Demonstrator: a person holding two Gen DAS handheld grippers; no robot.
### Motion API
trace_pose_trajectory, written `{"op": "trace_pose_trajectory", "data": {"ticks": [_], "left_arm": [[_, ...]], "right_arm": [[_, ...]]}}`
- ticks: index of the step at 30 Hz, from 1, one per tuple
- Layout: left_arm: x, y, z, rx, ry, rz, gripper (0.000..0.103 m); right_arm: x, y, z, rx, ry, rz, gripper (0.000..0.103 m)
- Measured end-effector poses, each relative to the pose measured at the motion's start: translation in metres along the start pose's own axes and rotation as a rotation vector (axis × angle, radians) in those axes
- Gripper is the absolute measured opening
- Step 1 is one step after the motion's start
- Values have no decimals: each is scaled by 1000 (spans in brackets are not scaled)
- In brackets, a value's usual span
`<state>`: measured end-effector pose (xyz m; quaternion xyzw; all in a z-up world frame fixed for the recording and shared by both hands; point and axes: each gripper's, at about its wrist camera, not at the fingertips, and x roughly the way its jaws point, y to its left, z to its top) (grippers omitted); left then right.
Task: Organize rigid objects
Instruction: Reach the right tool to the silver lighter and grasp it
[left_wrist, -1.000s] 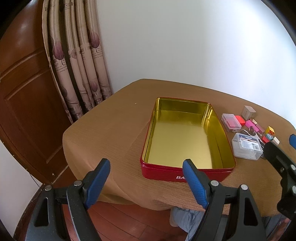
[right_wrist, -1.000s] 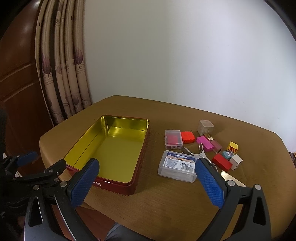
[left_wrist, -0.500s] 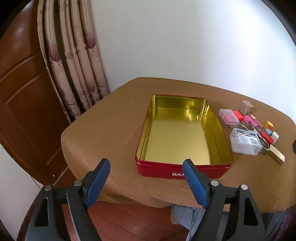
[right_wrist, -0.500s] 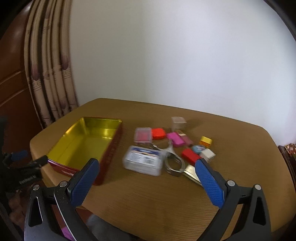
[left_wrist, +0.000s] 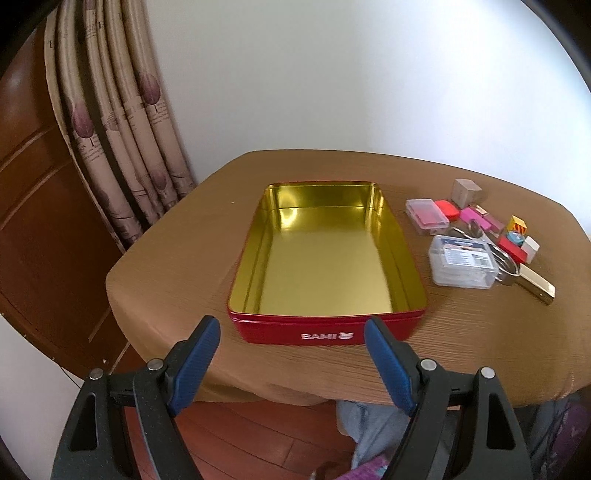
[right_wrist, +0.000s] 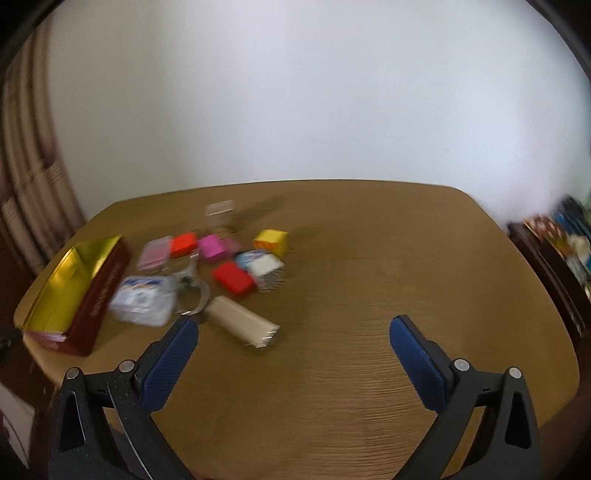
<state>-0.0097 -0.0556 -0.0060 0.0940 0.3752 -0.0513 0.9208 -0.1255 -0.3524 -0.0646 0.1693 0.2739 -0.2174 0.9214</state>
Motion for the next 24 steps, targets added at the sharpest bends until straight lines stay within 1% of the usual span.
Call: {"op": "trace_pose_trajectory", "data": {"ticks": [4,7,11,14,19,24], "left_arm": [[1,-11,3,-1,32,-31,83],[3,-23,5,18,48,-40,83],[4,-41,9,58,60,-45,83],[6,-55,14,86,70,-50,83],[16,-72,21,95,108,-79,83],[27,-95,27,129,133,-80,83]], "right_arm": [[7,-28,9,63,-11,-35,103],[14,-41,13,77,-10,-41,103],[20,-50,13,76,8,-54,103],[32,-57,12,81,30,-62,103],[54,-66,10,64,59,-88,103],[76,-74,9,39,76,-108,103]]}}
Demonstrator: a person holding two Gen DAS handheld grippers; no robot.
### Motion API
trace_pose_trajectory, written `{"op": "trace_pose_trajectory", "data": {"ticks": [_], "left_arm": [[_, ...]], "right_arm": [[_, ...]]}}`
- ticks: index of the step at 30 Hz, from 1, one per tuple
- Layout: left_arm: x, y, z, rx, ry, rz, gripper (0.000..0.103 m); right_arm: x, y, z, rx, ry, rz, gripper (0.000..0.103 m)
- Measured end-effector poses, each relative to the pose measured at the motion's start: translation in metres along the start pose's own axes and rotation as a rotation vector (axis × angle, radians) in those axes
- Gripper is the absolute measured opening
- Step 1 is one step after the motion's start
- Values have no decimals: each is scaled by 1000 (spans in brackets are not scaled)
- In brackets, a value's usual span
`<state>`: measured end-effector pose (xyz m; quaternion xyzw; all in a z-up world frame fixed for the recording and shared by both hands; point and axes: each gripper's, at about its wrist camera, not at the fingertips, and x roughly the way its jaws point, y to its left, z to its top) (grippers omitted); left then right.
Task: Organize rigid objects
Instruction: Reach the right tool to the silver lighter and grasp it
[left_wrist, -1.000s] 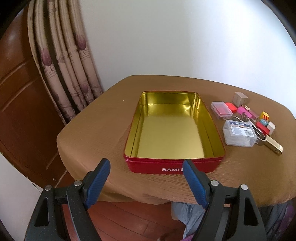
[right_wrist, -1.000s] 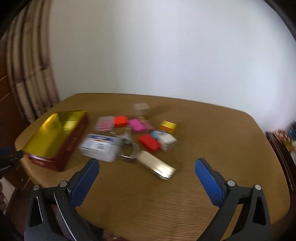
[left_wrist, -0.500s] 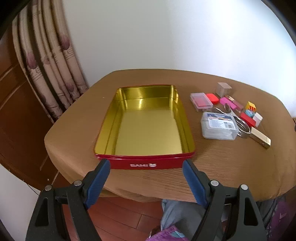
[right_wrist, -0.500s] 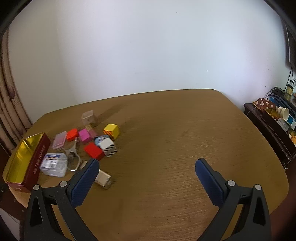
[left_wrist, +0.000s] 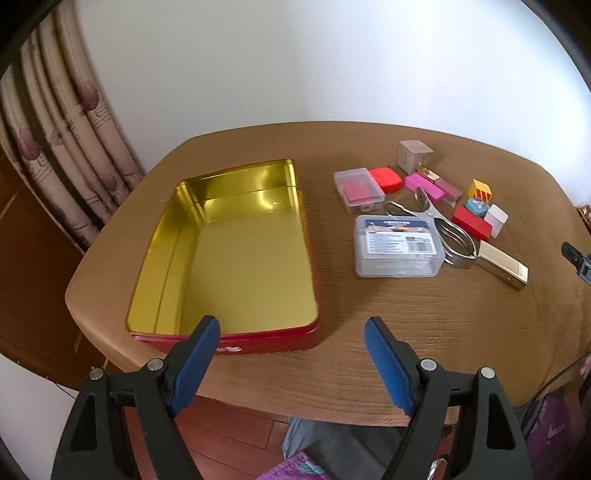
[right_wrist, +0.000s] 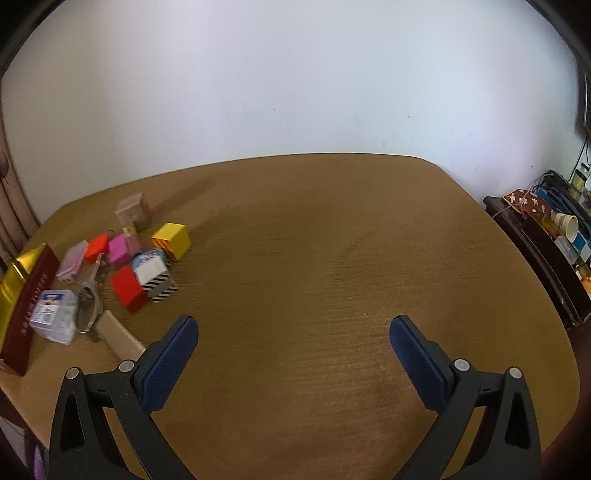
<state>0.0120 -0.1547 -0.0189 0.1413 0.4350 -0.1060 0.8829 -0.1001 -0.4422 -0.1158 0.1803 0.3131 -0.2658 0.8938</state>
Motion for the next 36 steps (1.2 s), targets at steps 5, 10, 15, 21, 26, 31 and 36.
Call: {"op": "trace_pose_trajectory", "data": {"ticks": [5,10,15,21,26,31,36], "left_arm": [[13,-18,10,12,46,-24,83],[31,-25,20,-17,143,-114,83],[40,-33,31,28,113,-119,83],[46,-37,46,18,142,-229,83],[42,-47,35,55,132,-271,83],[41,-55,17,107,147,-259,83],[38,-51,8,98,164,-272,83]], "right_arm": [[24,-7,4,2,24,-6,103],[37,-12,4,22,53,28,103],[34,-18,3,41,36,73,103],[36,-16,4,44,46,97,103],[24,-3,9,-45,50,319,103],[3,57,17,-339,110,536,103],[16,102,18,-556,177,512,82]]}}
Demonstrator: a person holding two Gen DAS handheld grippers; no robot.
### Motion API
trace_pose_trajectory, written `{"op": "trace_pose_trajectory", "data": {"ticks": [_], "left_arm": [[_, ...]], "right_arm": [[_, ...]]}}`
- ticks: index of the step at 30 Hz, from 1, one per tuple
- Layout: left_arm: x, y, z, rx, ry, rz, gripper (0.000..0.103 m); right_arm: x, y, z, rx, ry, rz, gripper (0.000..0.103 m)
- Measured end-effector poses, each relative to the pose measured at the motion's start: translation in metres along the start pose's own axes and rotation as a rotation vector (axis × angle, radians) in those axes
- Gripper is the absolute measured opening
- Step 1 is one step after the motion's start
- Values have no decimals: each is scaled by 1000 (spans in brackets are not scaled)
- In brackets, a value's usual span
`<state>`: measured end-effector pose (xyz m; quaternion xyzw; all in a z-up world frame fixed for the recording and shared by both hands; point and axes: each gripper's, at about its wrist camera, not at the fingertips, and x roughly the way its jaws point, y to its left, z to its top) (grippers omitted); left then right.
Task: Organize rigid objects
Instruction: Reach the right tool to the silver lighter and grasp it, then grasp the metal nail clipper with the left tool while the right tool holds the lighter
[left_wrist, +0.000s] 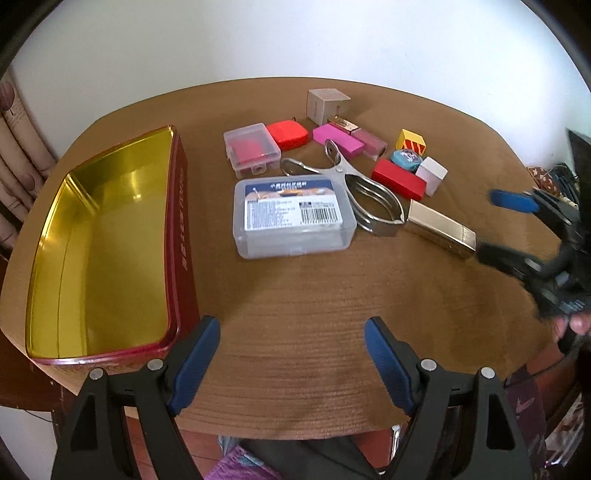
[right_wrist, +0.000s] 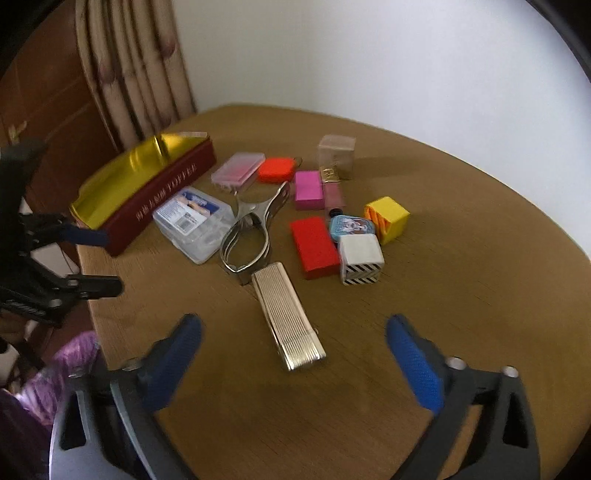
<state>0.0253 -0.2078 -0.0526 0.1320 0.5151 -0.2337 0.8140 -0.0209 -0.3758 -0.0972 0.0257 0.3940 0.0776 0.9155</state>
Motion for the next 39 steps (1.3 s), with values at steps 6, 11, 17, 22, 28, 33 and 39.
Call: {"op": "trace_pose_trajectory", "data": {"ticks": [6,11,17,22,28,33,39], "left_arm": [[-2,7,-5,-16,6,-7,83],[0,9,-5,-25,8,-15,83],[-9,3,0,-9,-21,-28,83],[-17,-11,20,8,-36,-106,83],[-13,-36,62,13,-23,-186,83],[8,-62,97,23,10,-190,83],[38,-76,120,17,75,-179,83]], "right_arm": [[38,5,8,-34,123,29,59],[49,11,7,-69,195,5,28],[22,-12,-6,30,153,-5,27],[-5,-60,-33,169,103,-93,27],[-11,-95,-55,263,81,-137,27],[-12,-100,-60,295,37,-114,27],[-16,-105,-66,328,-10,-72,28]]}}
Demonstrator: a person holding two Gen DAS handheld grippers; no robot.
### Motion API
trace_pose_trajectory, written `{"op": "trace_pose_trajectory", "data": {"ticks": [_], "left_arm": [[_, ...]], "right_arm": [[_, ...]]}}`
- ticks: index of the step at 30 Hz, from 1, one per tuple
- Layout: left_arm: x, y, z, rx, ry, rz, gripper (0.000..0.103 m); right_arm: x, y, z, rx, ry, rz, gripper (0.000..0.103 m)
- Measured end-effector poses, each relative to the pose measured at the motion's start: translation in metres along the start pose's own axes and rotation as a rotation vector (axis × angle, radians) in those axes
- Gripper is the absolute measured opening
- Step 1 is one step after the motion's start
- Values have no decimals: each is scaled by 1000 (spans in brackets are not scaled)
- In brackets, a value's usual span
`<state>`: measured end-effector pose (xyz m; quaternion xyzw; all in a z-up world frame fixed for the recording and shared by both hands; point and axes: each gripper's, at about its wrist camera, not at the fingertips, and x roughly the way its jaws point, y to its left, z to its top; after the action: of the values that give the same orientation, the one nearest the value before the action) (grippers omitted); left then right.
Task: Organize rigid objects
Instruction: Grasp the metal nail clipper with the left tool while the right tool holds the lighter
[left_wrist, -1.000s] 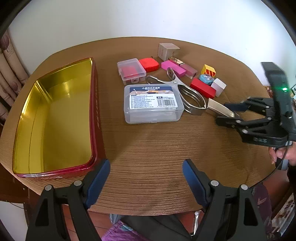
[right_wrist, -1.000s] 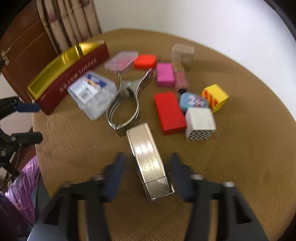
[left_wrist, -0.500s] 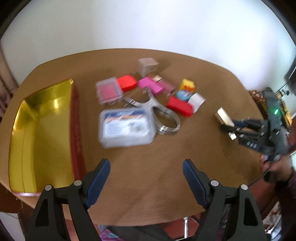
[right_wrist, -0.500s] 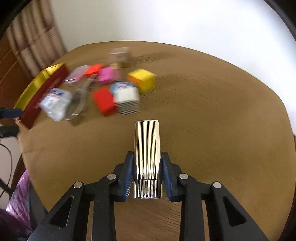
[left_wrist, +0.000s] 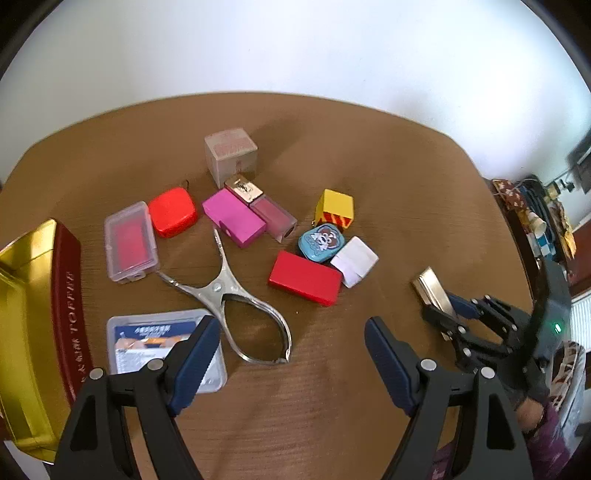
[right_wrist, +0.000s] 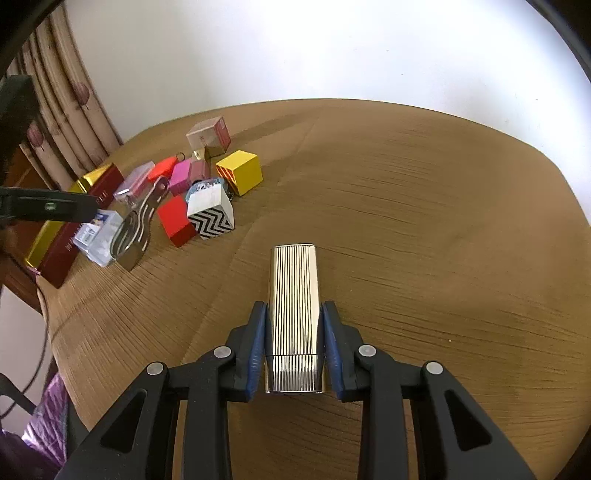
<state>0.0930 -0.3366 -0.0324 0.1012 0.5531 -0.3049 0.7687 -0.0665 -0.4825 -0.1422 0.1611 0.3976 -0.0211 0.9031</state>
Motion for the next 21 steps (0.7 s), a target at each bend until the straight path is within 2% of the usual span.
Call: {"op": "trace_pose_trajectory", "data": {"ticks": [4,8,9,11,13,15,17,19,21], "left_arm": [[19,4,9,-42,60,19,83],[30,9,13,-61,83,24,82],[34,10,13,-62,89,24,79],[40,11,13,-66,105,15,67],[49,12,12,-76,135,-10,45],[60,16,11,-96,175,-20,31],[63,20,11,-111,167,-31,27],[63,22,11,-126,160,-35,15],[60,31,12,-159,144,-56,11]], "right_arm": [[-1,-2,-1,9,-5,14,28],[1,-2,1,10,-4,21,28],[1,-2,1,10,-2,24,28],[1,-4,1,12,1,27,28],[0,-6,1,17,3,31,28],[0,-6,2,22,5,34,28],[0,-6,3,26,6,35,28],[0,-6,3,29,7,36,28],[0,-6,2,30,6,37,28]]}}
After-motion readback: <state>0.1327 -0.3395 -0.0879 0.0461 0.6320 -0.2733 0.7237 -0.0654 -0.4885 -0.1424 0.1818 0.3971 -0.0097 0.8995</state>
